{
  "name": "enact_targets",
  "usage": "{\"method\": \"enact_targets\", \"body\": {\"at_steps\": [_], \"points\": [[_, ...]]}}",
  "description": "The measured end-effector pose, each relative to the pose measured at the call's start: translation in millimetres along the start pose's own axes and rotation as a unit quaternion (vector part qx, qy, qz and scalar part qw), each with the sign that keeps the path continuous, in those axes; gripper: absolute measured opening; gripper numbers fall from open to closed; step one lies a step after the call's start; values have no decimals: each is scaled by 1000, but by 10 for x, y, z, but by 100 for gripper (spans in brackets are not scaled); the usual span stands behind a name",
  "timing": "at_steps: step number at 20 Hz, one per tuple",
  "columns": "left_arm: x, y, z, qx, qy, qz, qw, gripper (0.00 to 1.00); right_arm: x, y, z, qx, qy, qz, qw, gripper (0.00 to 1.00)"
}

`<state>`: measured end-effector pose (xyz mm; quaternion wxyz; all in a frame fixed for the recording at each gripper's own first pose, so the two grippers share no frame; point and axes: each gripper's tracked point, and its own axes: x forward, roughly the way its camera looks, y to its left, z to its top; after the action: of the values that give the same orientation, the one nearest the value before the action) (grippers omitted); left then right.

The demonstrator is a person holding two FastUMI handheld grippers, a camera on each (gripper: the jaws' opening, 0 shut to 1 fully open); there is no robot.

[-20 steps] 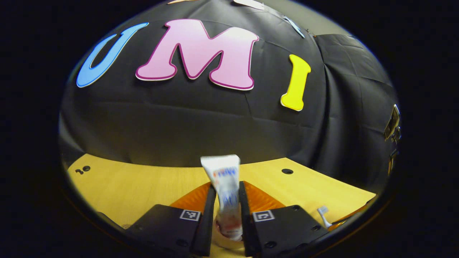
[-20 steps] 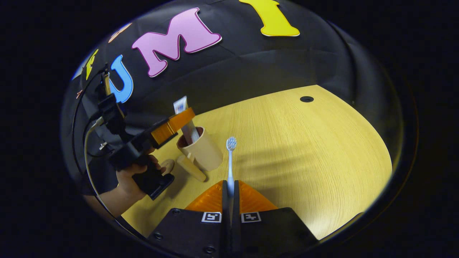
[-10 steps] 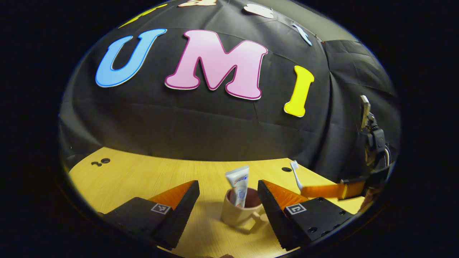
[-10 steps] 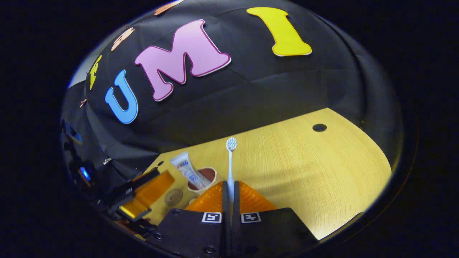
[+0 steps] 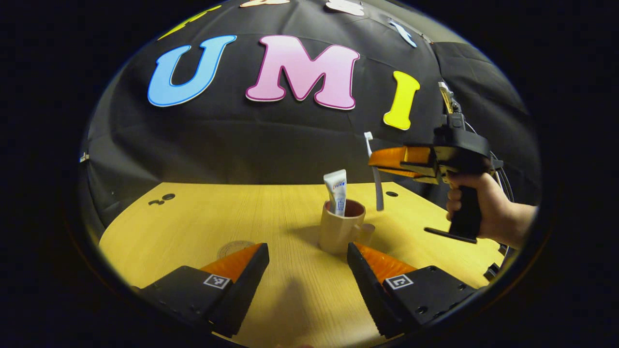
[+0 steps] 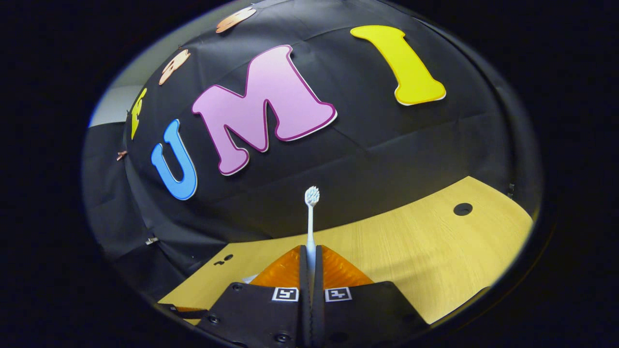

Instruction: Put the toothbrush and toothpaste on the desktop into the cup, then pick up the cup and place it on the coaster on the desktop.

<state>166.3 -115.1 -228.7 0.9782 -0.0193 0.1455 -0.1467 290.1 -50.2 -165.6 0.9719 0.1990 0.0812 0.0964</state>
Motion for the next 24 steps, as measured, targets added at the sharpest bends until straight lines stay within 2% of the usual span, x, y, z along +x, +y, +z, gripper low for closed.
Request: {"method": "enact_targets", "body": {"at_steps": [4, 8, 9, 14, 19, 21, 24], "points": [[-7, 31, -65, -13, 5, 1, 1000, 100, 175, -25, -25, -35, -31, -4, 999, 5], [65, 97, -50, -20, -2, 0, 1000, 100, 319, 26, -201, -33, -32, 6, 999, 5], [78, 106, -53, -23, -2, 1, 1000, 100, 332, -15, -266, -43, -29, -3, 999, 5], [79, 138, -128, -36, -3, 5, 999, 100, 253, 7, -449, -79, -27, -8, 996, 7], [152, 179, -217, -30, 7, 6, 999, 98, 108, -7, -590, -63, -20, -12, 998, 12], [141, 175, -244, -44, 8, 6, 999, 98, 13, -57, -600, -73, -13, -18, 997, 28], [97, 172, -300, -60, 12, 10, 998, 98, -195, -27, -543, -84, -5, -15, 996, 75]]}}
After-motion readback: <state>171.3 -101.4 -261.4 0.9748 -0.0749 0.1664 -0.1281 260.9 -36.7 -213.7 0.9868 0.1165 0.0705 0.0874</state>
